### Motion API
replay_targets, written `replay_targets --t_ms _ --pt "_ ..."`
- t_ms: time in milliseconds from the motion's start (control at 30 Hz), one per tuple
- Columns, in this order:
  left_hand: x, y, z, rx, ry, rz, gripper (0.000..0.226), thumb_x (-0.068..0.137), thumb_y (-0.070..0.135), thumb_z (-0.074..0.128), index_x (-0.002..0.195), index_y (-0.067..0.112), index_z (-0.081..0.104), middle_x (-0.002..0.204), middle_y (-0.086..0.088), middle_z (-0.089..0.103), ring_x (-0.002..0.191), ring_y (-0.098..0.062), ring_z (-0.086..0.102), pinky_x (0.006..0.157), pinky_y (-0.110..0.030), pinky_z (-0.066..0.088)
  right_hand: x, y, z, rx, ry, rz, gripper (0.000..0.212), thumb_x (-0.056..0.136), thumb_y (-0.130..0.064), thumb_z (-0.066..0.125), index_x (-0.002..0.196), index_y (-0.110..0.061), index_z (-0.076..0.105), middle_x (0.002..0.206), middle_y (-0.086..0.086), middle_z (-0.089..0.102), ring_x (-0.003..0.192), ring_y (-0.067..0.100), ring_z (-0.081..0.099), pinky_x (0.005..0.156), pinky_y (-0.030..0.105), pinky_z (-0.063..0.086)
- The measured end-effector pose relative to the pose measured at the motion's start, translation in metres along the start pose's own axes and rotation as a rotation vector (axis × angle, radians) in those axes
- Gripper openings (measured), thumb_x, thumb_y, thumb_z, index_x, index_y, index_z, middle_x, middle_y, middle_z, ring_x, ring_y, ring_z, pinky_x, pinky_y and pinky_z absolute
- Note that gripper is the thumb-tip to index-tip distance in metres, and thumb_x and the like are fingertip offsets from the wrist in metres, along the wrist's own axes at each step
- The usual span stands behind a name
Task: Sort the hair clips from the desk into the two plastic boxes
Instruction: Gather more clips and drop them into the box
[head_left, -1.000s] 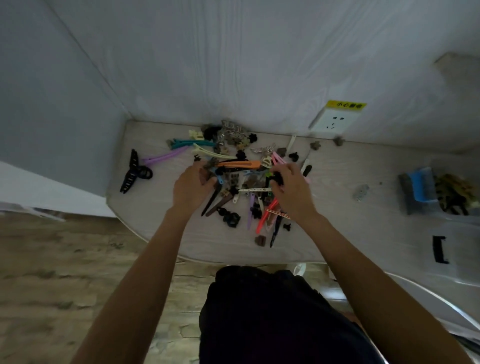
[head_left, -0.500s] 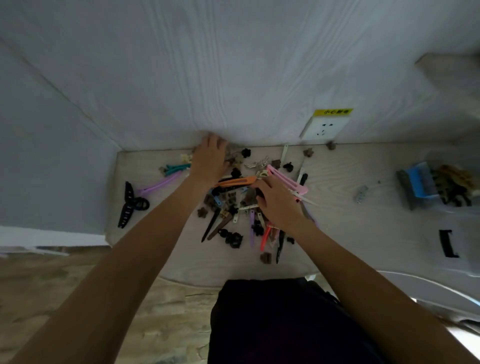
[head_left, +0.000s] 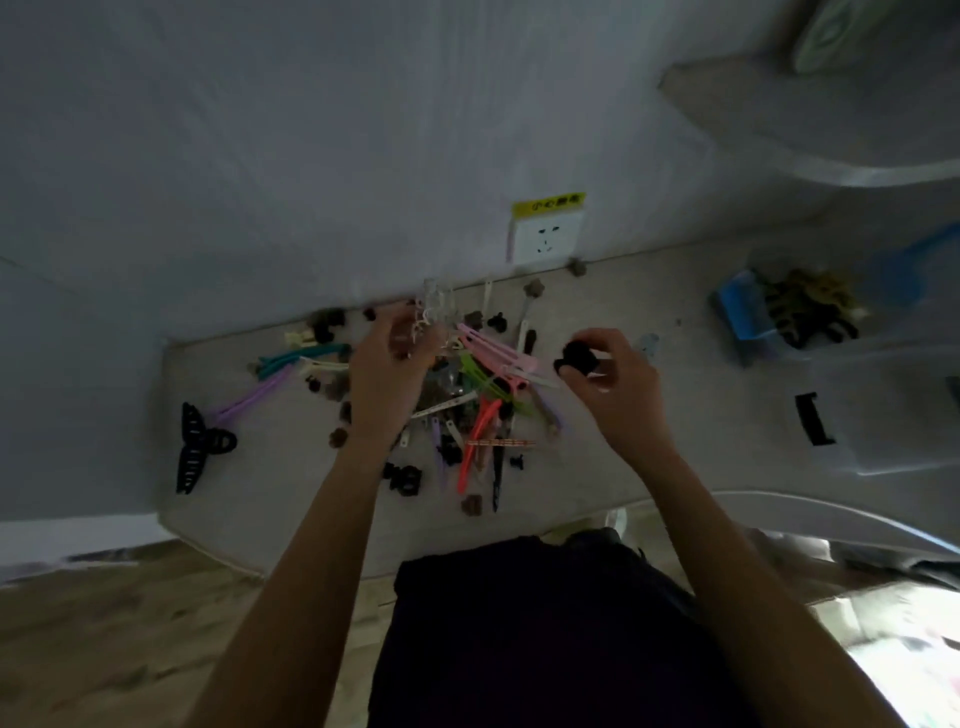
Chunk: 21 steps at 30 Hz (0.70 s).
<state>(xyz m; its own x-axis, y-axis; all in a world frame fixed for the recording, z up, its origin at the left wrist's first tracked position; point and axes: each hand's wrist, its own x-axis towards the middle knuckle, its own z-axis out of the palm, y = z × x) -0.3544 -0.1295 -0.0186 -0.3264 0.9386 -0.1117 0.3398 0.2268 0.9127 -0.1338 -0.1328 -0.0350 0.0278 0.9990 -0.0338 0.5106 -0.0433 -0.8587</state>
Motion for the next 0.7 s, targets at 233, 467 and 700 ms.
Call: replay_targets --t_ms 233,467,700 --pt "-0.004 0.081 0.146 -0.107 -0.456 -0.045 0.019 0.080 0.023 0.071 0.095 0.017 0.063 0.083 -0.002 0.067 0.081 -0.015 0.067 0.083 -0.037 0.056 0.010 0.050 -0.144 -0.130 0.321 0.095 0.031 0.086 -0.022 0.065 0.115 -0.015 0.056 0.096 -0.004 0.061 0.079 0.009 0.058 0.059 0.002 0.042" --pt "-0.016 0.157 0.291 -0.092 -0.488 0.217 0.032 0.079 0.023 0.071 0.105 0.009 0.062 0.096 -0.006 0.070 0.087 -0.017 0.066 0.083 -0.032 0.052 0.048 0.097 -0.234 -0.171 0.389 0.145 0.026 0.084 -0.007 0.063 0.108 -0.004 0.055 0.104 0.016 0.066 0.085 0.020 0.062 0.074 0.027 0.047" --pt "-0.026 0.147 0.373 0.412 -0.560 0.505 0.032 0.089 0.029 0.058 0.115 0.009 0.060 0.112 -0.013 0.064 0.102 -0.028 0.061 0.085 -0.028 0.044 0.060 0.138 -0.283 -0.431 0.345 0.063 0.027 0.085 -0.014 0.060 0.111 -0.007 0.055 0.108 0.015 0.061 0.096 0.030 0.059 0.079 0.034 0.044"
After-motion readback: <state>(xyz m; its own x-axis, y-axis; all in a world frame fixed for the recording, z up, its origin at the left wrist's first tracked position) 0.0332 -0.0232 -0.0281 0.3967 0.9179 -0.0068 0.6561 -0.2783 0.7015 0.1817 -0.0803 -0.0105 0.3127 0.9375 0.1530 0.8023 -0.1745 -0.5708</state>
